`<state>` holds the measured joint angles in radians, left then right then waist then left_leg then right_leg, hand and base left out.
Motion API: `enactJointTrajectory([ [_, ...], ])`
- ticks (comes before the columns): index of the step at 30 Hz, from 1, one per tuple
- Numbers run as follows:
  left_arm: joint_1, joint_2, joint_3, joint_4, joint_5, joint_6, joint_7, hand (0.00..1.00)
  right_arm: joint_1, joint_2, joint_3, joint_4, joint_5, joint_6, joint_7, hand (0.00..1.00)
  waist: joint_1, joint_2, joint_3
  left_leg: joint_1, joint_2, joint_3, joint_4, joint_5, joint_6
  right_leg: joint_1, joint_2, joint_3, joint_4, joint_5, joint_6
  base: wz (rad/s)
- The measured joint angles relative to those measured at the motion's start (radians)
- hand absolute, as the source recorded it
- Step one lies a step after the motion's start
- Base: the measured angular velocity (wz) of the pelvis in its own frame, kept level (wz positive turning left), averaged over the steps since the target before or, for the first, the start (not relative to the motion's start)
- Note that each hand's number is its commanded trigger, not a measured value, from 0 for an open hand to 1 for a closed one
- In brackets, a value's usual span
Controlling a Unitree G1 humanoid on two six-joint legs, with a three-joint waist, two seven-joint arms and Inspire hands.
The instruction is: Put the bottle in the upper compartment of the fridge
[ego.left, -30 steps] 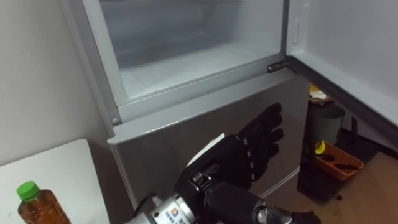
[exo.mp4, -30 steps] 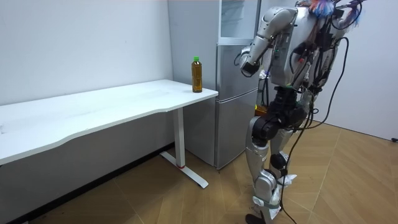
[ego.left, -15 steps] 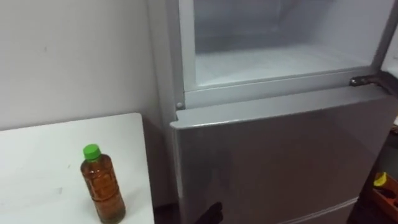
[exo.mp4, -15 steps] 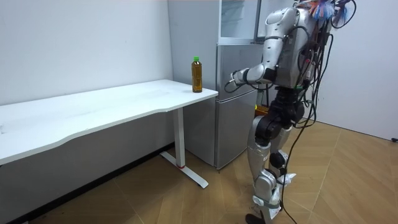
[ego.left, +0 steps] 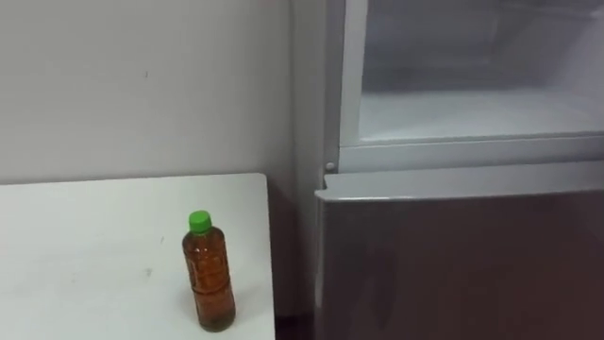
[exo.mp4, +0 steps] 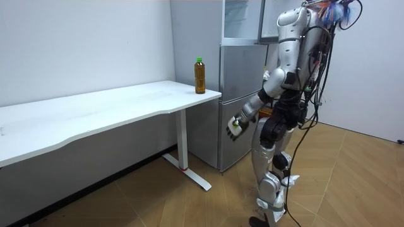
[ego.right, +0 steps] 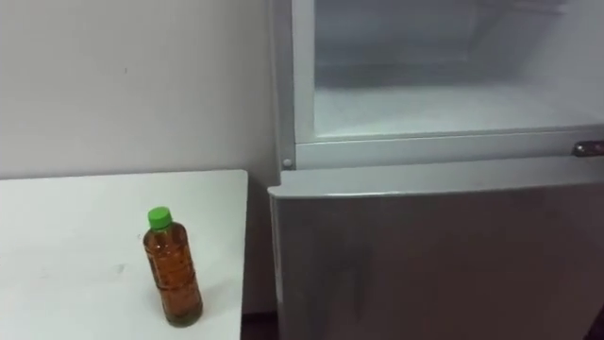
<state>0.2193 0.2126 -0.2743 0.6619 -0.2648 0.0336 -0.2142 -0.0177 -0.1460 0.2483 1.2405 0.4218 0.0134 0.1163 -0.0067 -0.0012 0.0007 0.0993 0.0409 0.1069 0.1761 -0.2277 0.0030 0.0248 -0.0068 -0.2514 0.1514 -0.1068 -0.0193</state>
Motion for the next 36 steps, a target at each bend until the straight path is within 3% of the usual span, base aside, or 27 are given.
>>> enactJointTrajectory([
  [4,0.039,-0.014,0.094,0.15,-0.028,-0.05,0.07,0.0,0.027,0.0,0.002,0.003,-0.006,-0.012,0.002,0.0,0.04,0.0,0.0024,0.001,0.0,-0.004,-0.008,0.0,0.0,-0.002,0.001,0.001,0.0,-0.002,0.001,0.05],
  [6,0.059,-0.023,0.183,0.253,-0.079,-0.085,0.119,0.0,0.042,-0.001,-0.005,0.005,-0.002,-0.017,0.002,0.0,0.05,-0.001,0.0049,0.009,0.0,-0.015,-0.013,-0.001,0.0,0.012,0.001,-0.005,-0.002,-0.003,0.001,0.08],
  [9,0.056,-0.046,0.289,0.379,-0.095,-0.107,0.194,0.0,0.063,-0.001,-0.038,0.012,-0.004,-0.024,-0.006,0.0,0.071,-0.002,0.0075,0.022,-0.002,-0.024,-0.016,-0.003,0.001,0.028,-0.002,-0.014,-0.002,-0.008,0.004,0.1],
  [12,0.059,-0.064,0.334,0.457,-0.094,-0.107,0.25,0.0,0.079,0.003,-0.044,0.012,-0.003,-0.026,-0.01,0.0,0.086,0.002,0.0063,0.022,-0.003,-0.024,-0.016,-0.003,0.001,0.028,-0.003,-0.014,-0.001,-0.008,0.004,0.02],
  [18,0.068,-0.097,0.35,0.485,-0.054,-0.095,0.296,0.0,0.081,0.009,-0.06,0.042,-0.021,-0.04,-0.021,0.0,0.094,0.006,0.005,0.022,-0.003,-0.026,-0.015,-0.003,0.001,0.03,-0.003,-0.014,-0.001,-0.008,0.004,0.0],
  [22,0.04,-0.109,0.346,0.492,-0.038,-0.085,0.322,0.0,0.077,0.015,-0.074,0.055,-0.017,-0.054,-0.033,0.0,0.087,0.011,0.0095,0.019,-0.003,-0.027,-0.011,-0.003,0.001,0.033,-0.005,-0.023,-0.002,-0.008,0.004,0.04],
  [30,0.015,-0.11,0.306,0.478,-0.027,-0.088,0.341,0.0,0.078,0.017,-0.073,0.039,-0.021,-0.059,-0.009,0.0,0.07,0.013,0.0077,0.015,-0.003,-0.026,-0.012,-0.003,0.001,0.028,-0.004,-0.025,0.0,-0.008,0.004,0.01],
  [36,0.0,-0.095,0.27,0.476,-0.024,-0.103,0.343,0.0,0.082,0.016,-0.057,-0.071,-0.145,-0.067,-0.01,0.0,0.07,-0.001,0.0008,0.013,-0.003,-0.025,-0.01,-0.003,0.001,0.024,-0.004,-0.023,0.0,-0.008,0.004,0.0],
])
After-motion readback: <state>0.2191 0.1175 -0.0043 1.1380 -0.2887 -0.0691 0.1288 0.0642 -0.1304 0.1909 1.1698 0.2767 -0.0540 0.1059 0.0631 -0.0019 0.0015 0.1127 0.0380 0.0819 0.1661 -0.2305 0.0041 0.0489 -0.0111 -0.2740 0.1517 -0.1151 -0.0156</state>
